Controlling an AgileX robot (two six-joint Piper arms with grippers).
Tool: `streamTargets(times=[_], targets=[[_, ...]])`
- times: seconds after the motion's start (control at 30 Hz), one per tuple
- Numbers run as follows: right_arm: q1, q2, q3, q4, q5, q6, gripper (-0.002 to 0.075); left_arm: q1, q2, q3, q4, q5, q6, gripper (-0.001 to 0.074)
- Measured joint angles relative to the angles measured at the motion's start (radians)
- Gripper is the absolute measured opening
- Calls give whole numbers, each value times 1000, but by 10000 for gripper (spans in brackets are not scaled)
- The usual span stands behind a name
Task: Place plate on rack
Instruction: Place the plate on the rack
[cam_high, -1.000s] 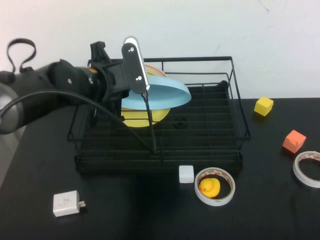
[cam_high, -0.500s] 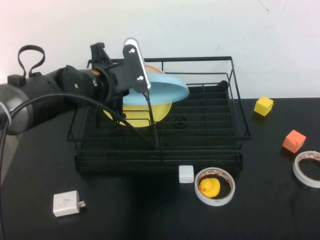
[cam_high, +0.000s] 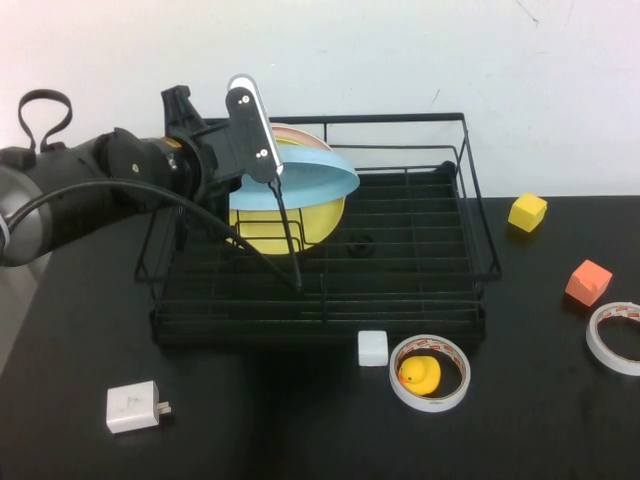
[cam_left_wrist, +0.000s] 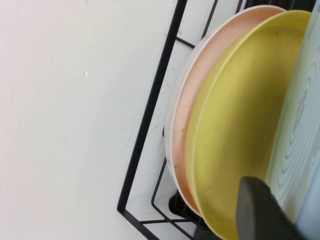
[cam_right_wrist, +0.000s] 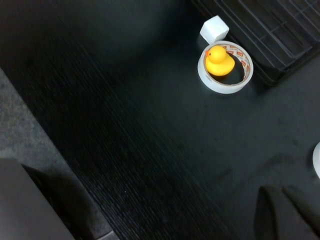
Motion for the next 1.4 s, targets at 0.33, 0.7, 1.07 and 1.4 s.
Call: streamTargets(times=[0.33,0.7,1.07,1.4], targets=[[0,0,0,-2,0,0,0,0,9,0,0,20,0,102],[0,0,0,-2,8,0,0,0,69,0,-3,-11,-4,108],[0,0,0,-2,8,4,-1,0,73,-2,-172,-276,-21,428],[0,0,0,-2,8,24,-1,-28,59,-2,-346,-470,-65,403]])
